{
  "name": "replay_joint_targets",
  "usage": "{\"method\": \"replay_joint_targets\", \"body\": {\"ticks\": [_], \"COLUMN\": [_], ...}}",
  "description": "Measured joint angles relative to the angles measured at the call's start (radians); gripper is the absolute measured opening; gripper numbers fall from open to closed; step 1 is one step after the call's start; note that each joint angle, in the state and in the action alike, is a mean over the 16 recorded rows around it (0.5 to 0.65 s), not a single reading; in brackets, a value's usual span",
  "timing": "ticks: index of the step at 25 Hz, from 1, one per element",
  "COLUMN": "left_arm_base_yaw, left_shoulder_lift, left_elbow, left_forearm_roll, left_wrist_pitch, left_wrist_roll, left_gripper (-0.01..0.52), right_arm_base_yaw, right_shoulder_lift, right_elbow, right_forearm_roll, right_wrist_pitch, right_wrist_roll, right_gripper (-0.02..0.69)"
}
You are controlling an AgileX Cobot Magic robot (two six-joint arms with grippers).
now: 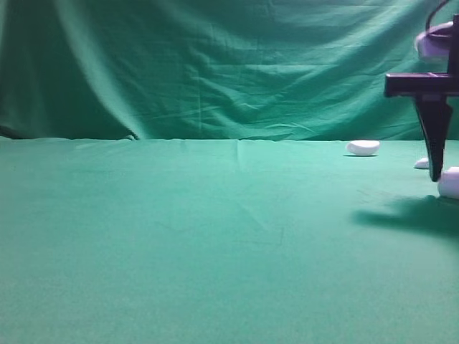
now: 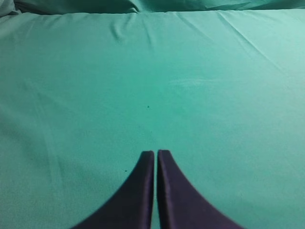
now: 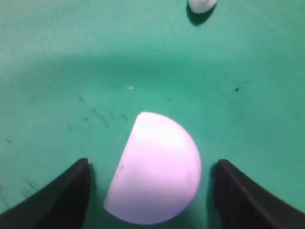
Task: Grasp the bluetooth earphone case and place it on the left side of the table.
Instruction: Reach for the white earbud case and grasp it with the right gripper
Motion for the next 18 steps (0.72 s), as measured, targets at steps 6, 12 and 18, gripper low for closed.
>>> {"method": "replay_joint_targets", "body": {"ticks": [6,12,18], "left_arm_base_yaw": [0.000,0.000,0.000], "left_shoulder_lift": [0.000,0.000,0.000], "left_elbow": [0.000,0.000,0.000], "left_forearm_roll": [0.000,0.000,0.000], "left_wrist_pitch": [0.000,0.000,0.000], "left_wrist_roll": [0.000,0.000,0.000], "left_gripper": [0.000,0.000,0.000], "right_arm_base_yaw": [-0.001,0.010,0.082], "right_shoulder_lift": [0.013,0.016,0.017], "right_elbow": [-0.005,-0.070,-0.254], "right_forearm_roll": [0.006,0.008,0.012], "right_wrist_pitch": [-0.006,0.058,0.160], "right_wrist_roll": [-0.001,-0.047,-0.131], "right_gripper": [0.411,0.345,0.326]}}
